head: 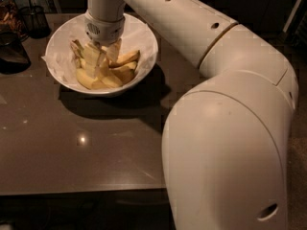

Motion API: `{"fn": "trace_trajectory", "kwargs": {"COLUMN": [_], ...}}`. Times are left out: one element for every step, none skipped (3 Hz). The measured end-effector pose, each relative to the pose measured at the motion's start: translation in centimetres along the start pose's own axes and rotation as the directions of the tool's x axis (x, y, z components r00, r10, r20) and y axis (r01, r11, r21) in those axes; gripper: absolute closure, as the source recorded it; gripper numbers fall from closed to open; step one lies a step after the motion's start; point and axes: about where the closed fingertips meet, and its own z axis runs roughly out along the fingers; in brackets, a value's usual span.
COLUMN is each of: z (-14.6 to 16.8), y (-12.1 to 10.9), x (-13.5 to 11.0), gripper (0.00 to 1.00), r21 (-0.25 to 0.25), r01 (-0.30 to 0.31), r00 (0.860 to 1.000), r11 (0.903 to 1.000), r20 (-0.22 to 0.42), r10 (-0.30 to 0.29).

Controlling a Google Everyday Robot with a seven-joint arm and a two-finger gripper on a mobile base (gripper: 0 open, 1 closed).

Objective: Pick banana from white bowl

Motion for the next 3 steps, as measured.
{"fn": "trace_trajectory", "kwargs": {"z": [1.16, 1.26, 1.26], "y": [-0.27, -0.40, -0.40], "x": [-0.23, -0.34, -0.34], "gripper": [0.37, 0.57, 0.80], "r21": [-0.013, -0.017, -0.017], "r01": [-0.007, -0.013, -0.013], "r00": [1.000, 1.000, 1.000], "r11": [0.9999, 0.9998, 0.9998], "r20": [-0.020, -0.022, -0.021], "r10": [0.007, 0.012, 0.012]}}
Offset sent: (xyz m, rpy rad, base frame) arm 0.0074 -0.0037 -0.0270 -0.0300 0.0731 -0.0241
